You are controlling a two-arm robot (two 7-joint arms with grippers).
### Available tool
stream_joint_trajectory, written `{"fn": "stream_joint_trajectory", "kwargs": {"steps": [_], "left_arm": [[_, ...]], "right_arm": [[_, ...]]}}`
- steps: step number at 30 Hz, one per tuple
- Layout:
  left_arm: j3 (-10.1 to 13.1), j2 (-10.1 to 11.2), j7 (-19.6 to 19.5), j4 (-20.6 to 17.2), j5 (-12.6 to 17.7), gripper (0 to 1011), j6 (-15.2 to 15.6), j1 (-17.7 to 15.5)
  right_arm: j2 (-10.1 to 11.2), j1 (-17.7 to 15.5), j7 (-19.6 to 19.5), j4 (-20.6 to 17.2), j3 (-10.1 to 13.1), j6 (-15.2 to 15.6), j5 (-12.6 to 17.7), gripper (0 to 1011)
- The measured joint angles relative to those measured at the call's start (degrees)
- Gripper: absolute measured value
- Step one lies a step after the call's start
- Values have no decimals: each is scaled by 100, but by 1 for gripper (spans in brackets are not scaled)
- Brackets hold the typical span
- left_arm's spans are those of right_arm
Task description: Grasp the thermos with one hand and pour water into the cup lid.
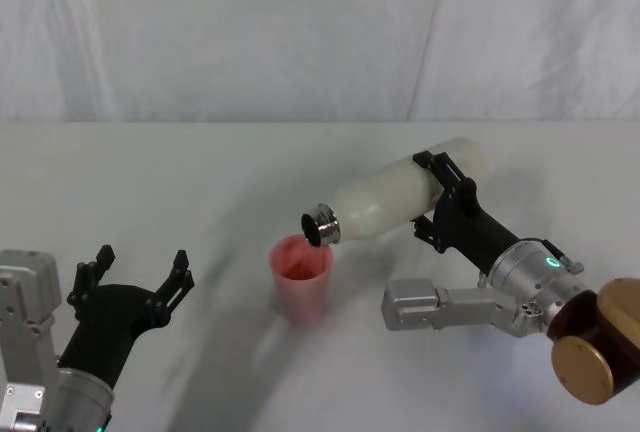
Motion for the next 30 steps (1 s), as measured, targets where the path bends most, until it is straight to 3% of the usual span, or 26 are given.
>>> {"fn": "stream_joint_trajectory", "kwargs": {"steps": [30], "left_arm": [[0,0,0,0,0,1001,0,0]], "right_arm": [[-5,39,-34,60,-14,-23,-12,962]]}}
